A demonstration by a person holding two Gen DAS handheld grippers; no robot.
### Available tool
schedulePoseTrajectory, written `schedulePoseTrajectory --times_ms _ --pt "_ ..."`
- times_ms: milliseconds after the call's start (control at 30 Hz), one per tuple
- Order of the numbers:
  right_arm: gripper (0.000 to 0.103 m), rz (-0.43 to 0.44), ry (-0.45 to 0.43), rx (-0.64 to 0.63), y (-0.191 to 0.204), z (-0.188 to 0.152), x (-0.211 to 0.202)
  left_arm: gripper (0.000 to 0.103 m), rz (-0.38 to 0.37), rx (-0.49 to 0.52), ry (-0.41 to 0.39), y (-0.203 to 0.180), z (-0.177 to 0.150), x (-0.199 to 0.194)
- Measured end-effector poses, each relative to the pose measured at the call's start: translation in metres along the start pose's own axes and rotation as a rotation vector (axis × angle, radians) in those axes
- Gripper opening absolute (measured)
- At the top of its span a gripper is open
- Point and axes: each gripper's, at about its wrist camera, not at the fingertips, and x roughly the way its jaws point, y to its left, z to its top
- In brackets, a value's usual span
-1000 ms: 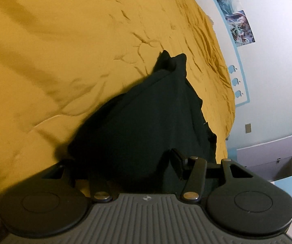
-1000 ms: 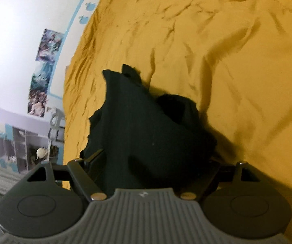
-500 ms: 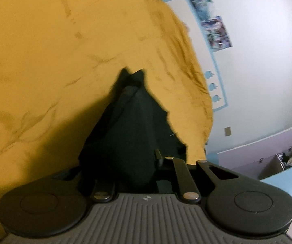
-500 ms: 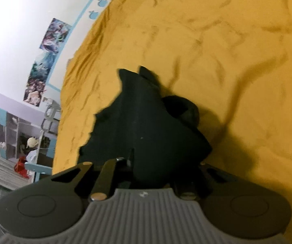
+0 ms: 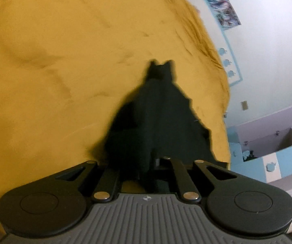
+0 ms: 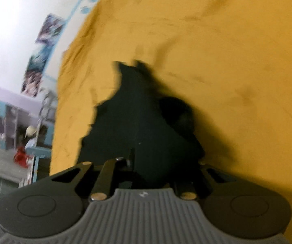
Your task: Fold small clothes
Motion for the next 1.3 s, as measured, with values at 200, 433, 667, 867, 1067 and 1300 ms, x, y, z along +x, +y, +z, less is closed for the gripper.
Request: schedulePoseTrajectory --times_ms 200,433,667,867,1067,1300 --pt "0.037 0.019 -0.059 0.005 -0.03 0.0 -0.043 0.023 0.092 0.139 -0.087 -0.008 0.021 -0.069" --pt "0.049 -0.165 -0.238 -0.464 0.043 0.018 -0.062 0.043 0.078 0.42 -0.149 -0.083 0.067 -0.043" --pt "0.06 -0.13 -0.249 -0.692 0.107 0.053 0.026 0.045 0.146 0.541 -0.058 -0.125 0.098 0.085" --pt "0.06 -0.2 -0.189 -0.752 0.115 0.087 0.115 0.045 0.168 0.575 0.028 -0.116 0.109 0.137" --pt "0.063 -0.182 -0.155 -0.741 0.115 0.099 0.155 0.053 0.215 0.613 0.051 -0.117 0.116 0.164" --pt "0.063 -0.131 -0.157 -0.7 0.112 0.105 0.164 0.06 0.229 0.649 0.048 -0.12 0.113 0.173"
